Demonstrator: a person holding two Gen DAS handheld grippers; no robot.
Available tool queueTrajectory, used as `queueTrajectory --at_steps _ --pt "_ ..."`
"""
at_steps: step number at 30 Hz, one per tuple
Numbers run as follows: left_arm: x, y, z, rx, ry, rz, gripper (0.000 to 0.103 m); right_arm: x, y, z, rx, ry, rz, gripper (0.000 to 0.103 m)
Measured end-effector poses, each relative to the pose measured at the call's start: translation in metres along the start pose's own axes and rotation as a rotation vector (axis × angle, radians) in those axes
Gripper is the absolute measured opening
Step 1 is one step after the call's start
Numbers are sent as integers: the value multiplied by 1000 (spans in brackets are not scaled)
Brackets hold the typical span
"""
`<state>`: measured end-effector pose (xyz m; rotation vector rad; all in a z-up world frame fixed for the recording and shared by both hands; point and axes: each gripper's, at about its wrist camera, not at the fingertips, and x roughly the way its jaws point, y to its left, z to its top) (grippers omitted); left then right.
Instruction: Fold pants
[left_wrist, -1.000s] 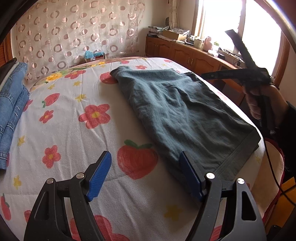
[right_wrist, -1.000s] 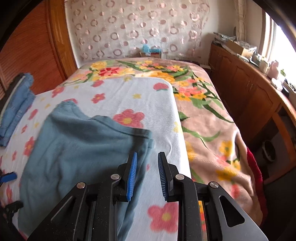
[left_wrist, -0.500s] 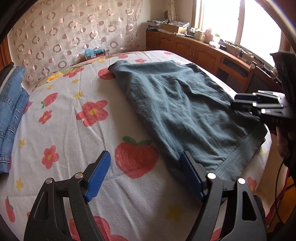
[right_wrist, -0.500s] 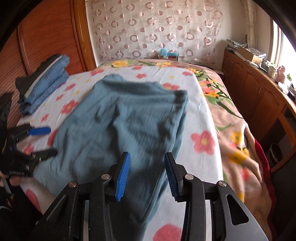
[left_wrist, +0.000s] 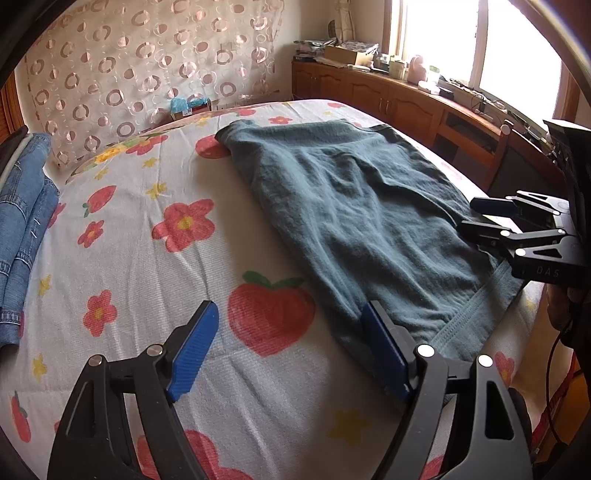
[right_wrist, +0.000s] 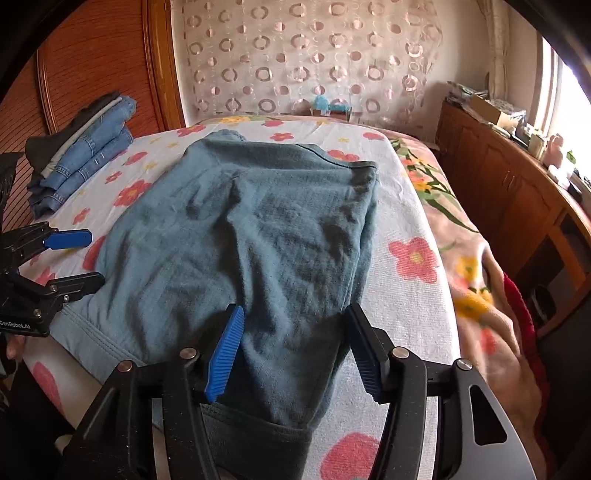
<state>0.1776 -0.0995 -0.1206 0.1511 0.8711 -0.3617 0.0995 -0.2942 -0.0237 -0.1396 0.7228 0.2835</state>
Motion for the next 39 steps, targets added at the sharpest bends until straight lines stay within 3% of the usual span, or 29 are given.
queueTrajectory --at_steps 7,9,14,25,31,39 --pt "-7 -1 -4 -9 5 -24 80 -1 -3 -2 34 -13 18 58" --pt "-13 -2 -5 -16 -15 -43 80 -5 -5 -3 49 -13 22 51" --pt "-27 -8 -10 -29 -45 -114 79 -34 -9 -13 81 -48 52 47" --pt "-32 -25 -30 -18 -15 -183 55 -68 -10 -49 110 -12 76 33" --pt "-33 -28 -34 -8 -18 -182 54 -71 -11 -47 127 -37 89 7" --pt "-35 -27 -35 -14 -24 -177 54 -79 -5 -55 120 -29 83 6"
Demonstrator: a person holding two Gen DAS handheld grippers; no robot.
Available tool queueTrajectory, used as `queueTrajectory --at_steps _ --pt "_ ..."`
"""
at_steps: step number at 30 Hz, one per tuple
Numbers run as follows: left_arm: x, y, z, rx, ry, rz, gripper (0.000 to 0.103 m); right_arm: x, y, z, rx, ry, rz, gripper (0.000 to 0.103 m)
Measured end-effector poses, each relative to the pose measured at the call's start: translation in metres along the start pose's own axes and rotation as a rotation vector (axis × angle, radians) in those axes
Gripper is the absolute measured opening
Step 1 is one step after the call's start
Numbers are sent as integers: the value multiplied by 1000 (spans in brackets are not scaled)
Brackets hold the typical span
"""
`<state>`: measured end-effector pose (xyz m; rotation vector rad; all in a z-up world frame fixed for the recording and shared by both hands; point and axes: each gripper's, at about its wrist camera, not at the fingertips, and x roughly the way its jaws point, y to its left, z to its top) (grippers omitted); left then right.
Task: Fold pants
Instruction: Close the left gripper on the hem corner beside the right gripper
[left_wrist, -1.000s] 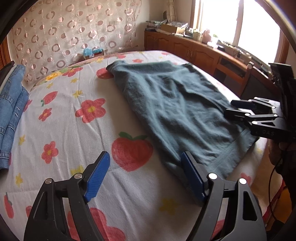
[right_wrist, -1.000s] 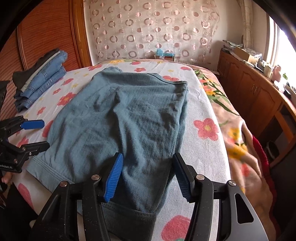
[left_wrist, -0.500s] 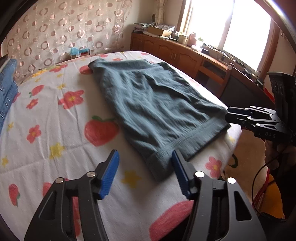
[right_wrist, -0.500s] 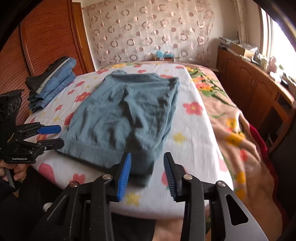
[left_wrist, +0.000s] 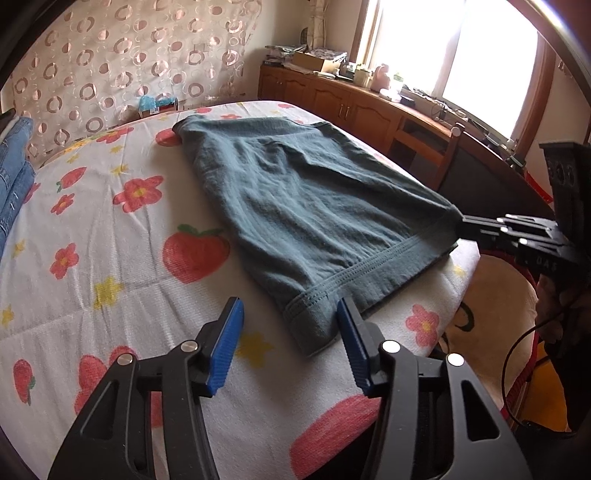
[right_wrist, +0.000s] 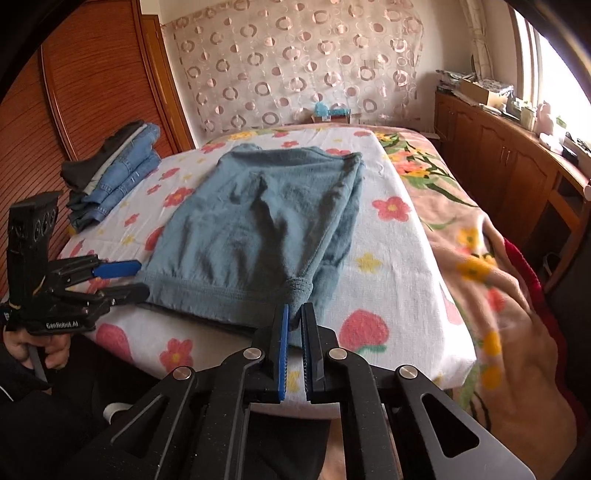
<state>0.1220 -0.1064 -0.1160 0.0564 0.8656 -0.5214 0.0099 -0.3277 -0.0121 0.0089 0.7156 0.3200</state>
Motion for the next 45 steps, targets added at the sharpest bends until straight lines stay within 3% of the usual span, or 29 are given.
queueTrajectory --at_steps 10,13,18,31,35,39,45 --pt "0 -7 -4 15 -7 -4 49 8 -3 2 36 12 -33 7" --pt "0 -9 -5 22 -8 6 49 7 -5 4 53 -6 -44 21" --pt "0 -10 -6 29 -13 13 49 13 -6 7 65 -13 -54 28" --pt "-2 -13 -9 27 -27 26 49 25 -9 6 66 55 -14 28" --pt "-2 -14 -9 18 -27 29 49 22 -6 5 37 40 -1 14" --pt "-3 -16 -9 9 -16 8 35 23 -2 2 17 22 -13 11" --pt "-4 -16 -11 -19 -15 -7 33 24 -4 0 35 17 3 10"
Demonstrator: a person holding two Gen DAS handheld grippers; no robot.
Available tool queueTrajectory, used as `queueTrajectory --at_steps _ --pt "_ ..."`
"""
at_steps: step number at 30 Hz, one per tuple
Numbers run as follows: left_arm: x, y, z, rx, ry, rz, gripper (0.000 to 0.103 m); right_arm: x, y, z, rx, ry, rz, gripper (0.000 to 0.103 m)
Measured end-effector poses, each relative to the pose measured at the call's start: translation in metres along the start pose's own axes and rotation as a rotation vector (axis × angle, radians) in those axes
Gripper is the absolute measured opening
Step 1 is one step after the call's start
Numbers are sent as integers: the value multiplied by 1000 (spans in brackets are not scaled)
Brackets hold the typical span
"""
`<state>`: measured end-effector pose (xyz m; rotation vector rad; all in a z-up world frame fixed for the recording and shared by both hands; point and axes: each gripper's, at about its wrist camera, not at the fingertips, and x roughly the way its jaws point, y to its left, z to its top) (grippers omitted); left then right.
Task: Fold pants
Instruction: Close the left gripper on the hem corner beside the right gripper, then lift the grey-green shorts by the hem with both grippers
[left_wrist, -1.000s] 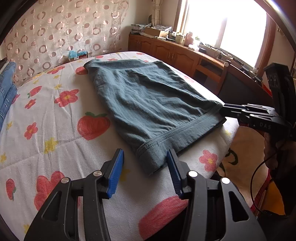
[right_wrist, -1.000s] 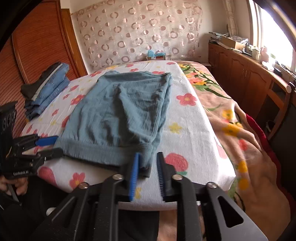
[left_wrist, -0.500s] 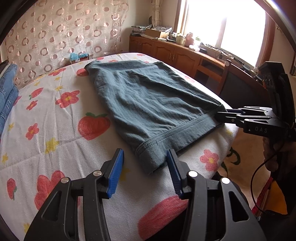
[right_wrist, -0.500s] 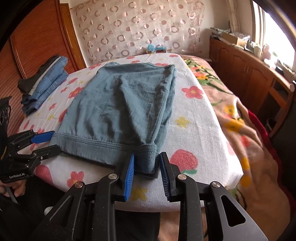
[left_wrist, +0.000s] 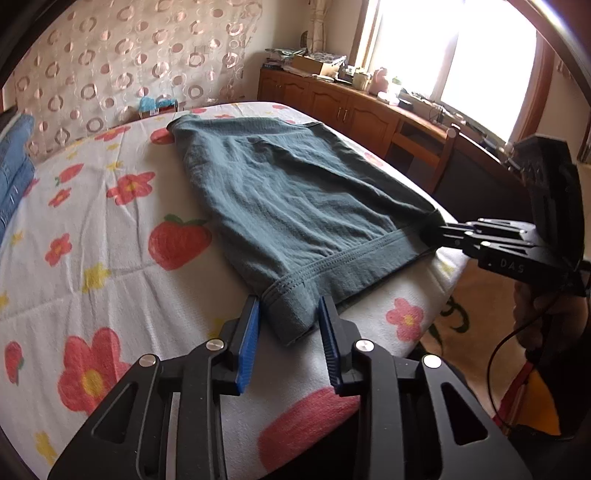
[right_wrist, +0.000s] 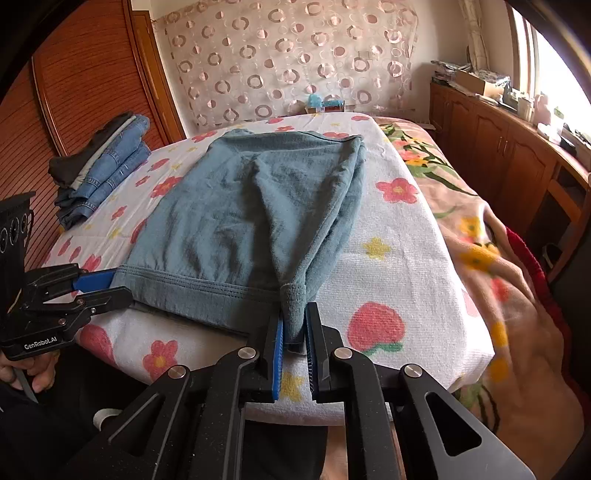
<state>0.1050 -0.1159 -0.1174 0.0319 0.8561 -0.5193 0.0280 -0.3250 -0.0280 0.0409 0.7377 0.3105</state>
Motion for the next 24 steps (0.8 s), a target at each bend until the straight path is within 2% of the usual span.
queueTrajectory --at_steps 7,9,12,14,16,18,24 --pt "2 -2 1 12 -6 15 33 2 -6 2 51 12 30 11" --pt "1 -2 1 12 -8 16 33 4 -6 2 55 18 23 20" --pt "2 -3 1 17 -12 19 33 4 -5 1 49 13 25 20" --pt "2 -4 0 29 -16 21 25 4 -4 1 36 14 25 19" --pt "0 -5 1 35 -28 18 16 3 -2 2 21 11 39 12" --pt "-3 -4 4 39 -42 0 12 2 1 3 6 5 38 11" --pt "-37 -9 30 73 -142 -2 10 -20 11 23 -14 -91 62 10"
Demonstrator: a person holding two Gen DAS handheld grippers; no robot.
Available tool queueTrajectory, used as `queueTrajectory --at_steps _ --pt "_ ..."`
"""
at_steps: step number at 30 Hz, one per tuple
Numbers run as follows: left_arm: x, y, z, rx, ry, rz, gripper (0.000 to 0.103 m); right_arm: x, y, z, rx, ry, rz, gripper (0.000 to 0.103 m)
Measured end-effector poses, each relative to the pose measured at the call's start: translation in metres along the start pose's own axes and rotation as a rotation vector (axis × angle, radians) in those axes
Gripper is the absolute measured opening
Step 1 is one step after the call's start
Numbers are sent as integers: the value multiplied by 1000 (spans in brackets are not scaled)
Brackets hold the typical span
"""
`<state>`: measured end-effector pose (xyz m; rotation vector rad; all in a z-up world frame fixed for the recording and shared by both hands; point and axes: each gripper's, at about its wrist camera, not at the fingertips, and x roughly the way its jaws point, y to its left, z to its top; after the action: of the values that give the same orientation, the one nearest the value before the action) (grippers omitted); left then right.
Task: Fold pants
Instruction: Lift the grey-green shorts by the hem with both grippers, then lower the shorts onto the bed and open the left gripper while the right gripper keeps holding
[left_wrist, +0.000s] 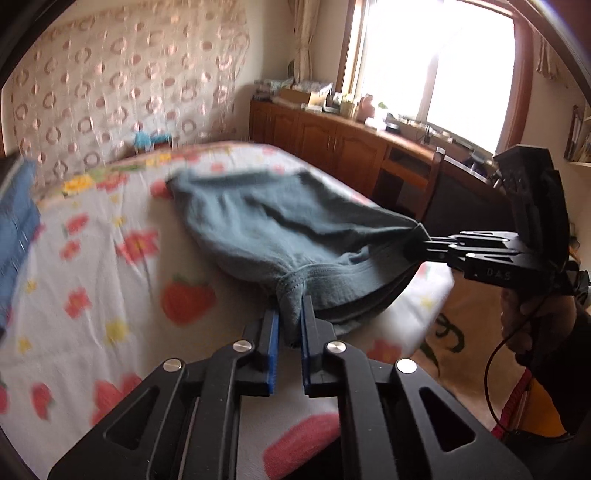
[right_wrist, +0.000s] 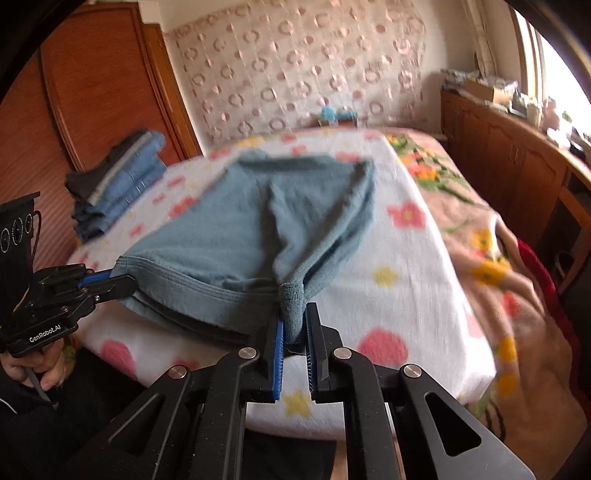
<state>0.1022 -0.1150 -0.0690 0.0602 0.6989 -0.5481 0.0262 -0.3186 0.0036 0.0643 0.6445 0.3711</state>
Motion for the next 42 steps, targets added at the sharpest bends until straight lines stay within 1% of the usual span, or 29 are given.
queueTrajectory --at_steps 4,8,10,12,14,15,17,19,21,23,26,27,29,30,31,33,35,36,38,42 --pt "-27 9 35 0 -76 8 10 -21 14 32 -45 -80 17 10" --pt "-57 22 72 0 -157 32 10 -45 30 71 -90 -170 34 10" --pt "-77 27 93 2 -206 51 10 -60 42 92 -117 -224 43 10" --pt "-97 30 110 10 -250 55 10 -74 51 108 -138 -270 52 10" --pt "-117 32 123 14 -287 37 10 -89 60 122 -154 -313 72 10" --pt "-123 33 129 18 -297 30 10 -96 65 129 -161 -334 81 10" --pt "-135 35 141 38 -315 55 10 -107 76 141 -181 -369 87 10" --pt "-138 43 149 36 -316 61 10 -108 82 149 -193 -381 97 10" --pt "-135 56 153 19 -307 74 10 -102 86 154 -194 -377 109 10" --pt "-126 70 153 14 -292 109 10 -86 87 161 -192 -355 126 10" --pt "-96 104 156 3 -246 179 10 -48 86 177 -204 -312 116 10" --pt "-87 117 158 9 -237 207 10 -30 73 190 -204 -300 113 10" --pt "-76 137 168 19 -243 265 10 -3 69 218 -196 -283 107 10" --pt "-75 146 174 10 -249 277 10 8 72 235 -198 -286 94 10" --pt "-77 154 183 -2 -265 281 10 14 76 250 -200 -295 79 10" --pt "-86 156 196 12 -310 301 10 17 89 271 -209 -331 68 10" --pt "-92 155 201 30 -315 324 10 17 99 279 -225 -341 63 10" --pt "-93 156 199 27 -305 327 10 22 105 274 -231 -333 67 10" --pt "-92 159 184 12 -277 318 10 31 109 261 -242 -306 74 10" --pt "-67 153 127 27 -152 303 10 67 108 215 -269 -156 100 10"
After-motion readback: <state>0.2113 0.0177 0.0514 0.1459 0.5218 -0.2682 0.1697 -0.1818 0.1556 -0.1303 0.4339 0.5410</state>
